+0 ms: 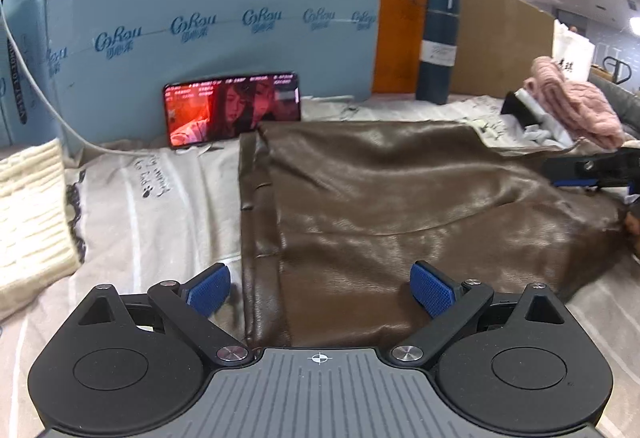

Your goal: Fold clothes

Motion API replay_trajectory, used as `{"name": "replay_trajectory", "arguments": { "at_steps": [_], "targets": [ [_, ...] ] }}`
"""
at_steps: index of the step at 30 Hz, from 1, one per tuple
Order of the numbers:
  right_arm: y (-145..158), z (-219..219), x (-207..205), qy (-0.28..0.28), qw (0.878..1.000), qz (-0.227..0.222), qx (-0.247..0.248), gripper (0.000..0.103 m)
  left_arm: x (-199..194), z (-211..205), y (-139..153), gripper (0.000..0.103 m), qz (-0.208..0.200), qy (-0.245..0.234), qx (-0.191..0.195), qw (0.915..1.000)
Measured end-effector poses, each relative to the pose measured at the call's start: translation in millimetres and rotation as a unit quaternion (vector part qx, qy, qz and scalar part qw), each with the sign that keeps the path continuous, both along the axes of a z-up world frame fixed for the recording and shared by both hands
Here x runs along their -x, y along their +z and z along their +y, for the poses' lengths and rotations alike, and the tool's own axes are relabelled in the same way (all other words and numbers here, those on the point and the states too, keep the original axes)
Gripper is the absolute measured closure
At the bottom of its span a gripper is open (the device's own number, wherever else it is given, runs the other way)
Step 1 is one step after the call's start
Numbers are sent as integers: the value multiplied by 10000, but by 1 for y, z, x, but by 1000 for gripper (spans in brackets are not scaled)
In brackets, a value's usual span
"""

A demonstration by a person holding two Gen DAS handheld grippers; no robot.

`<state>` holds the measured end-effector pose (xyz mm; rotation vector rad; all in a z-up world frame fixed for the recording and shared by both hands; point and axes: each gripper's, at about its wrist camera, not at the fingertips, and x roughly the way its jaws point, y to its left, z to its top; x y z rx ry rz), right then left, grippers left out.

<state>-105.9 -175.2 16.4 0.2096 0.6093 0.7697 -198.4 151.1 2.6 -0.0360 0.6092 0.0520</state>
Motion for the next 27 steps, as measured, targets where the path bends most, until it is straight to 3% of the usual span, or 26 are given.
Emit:
{"name": "replay_trajectory", "arguments": {
  "at_steps": [9,15,19,24,27],
  "targets": [
    [9,-35,1,-1325,9880,-390,-697,4,0,3,-1,4,1,-19,77,10000],
    [17,-55,8,-1666,9760,-762,-1178,4,-3,23,17,4,-680,-139,526,9962],
    [25,-70,17,-1694,9760,-637,-1211,4,-23,46,37,5,-1093,-283,940,9892],
    [24,-104,41,-2298,9668,-540,-979,4,-79,70,27,6,-615,-458,1608,9840],
    [21,-137,56,-2758,9563,-467,-858,3,-93,70,19,16,-548,-503,1796,9809]
  ]
}}
